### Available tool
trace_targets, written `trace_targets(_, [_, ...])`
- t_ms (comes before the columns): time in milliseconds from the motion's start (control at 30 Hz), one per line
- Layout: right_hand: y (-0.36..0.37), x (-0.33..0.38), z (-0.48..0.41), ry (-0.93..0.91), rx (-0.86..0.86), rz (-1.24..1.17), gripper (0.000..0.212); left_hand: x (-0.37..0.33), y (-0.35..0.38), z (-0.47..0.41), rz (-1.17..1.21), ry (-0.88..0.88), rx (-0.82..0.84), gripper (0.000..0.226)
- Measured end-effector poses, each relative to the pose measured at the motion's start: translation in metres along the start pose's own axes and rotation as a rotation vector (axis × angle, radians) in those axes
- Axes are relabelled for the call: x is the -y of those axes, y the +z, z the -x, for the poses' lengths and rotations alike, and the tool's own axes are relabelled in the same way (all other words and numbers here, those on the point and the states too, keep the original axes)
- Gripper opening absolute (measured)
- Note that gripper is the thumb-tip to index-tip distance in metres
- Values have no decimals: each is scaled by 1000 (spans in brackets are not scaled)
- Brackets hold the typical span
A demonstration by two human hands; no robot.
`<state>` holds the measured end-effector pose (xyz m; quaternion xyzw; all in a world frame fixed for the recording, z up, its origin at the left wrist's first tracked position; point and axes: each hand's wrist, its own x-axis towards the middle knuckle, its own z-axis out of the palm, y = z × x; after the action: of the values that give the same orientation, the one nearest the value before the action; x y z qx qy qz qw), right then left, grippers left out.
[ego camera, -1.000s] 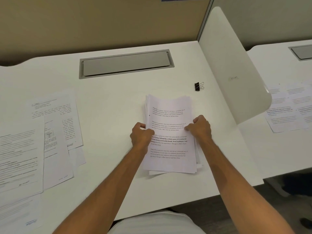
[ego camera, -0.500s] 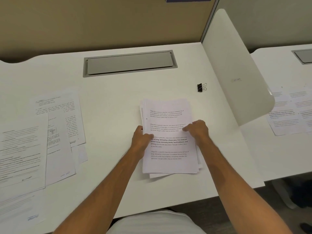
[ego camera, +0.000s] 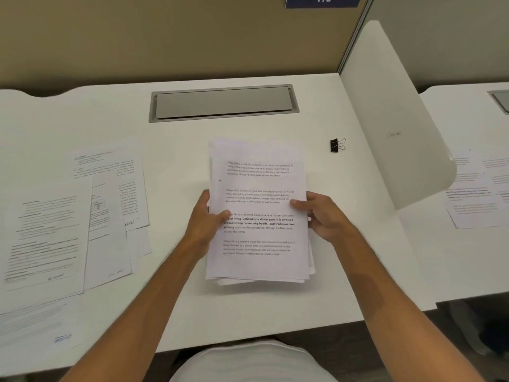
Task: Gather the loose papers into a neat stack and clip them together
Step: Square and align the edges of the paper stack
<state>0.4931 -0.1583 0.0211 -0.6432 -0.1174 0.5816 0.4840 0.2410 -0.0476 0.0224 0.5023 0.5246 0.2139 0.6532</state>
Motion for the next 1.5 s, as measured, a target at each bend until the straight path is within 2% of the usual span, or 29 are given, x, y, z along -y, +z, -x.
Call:
trace_targets(100, [20,10,5,-210,101,-40,30,-21,-17,15,68,139,6,43])
trace_targets(233, [50,28,9,-502,133,-95,27,-45,-42,28,132,315,-38,46])
trace_targets(333, [70,34,7,-629,114,-83,28,-50,-53,27,110,382,-156,41])
trace_targets(400, [80,32,4,-674,116,-62,29,-47,-55,26,105,391,-189,45])
trace_targets(567, [91,19,0,-659,126,21,28,-29,-60,25,160,396,-180,50])
trace_targets(767, [93,13,2,-642,142,99,39,-20,-57,24,149,352,-213,38])
trace_targets(867, [95,17,1,-638,115,117,34,-24,-53,21,122,332,-230,30])
trace_targets(1033, [98,22,3,-670,105,131,29,-29,-51,19,86,368,-250,29])
trace_targets(1267, [91,-2,-5,-618,87,161,36,-13,-50,21,111,271,-225,43])
trace_targets(1500, [95,-9,-6,-605,74,167,30,-3,-47,21,126,241,-266,32])
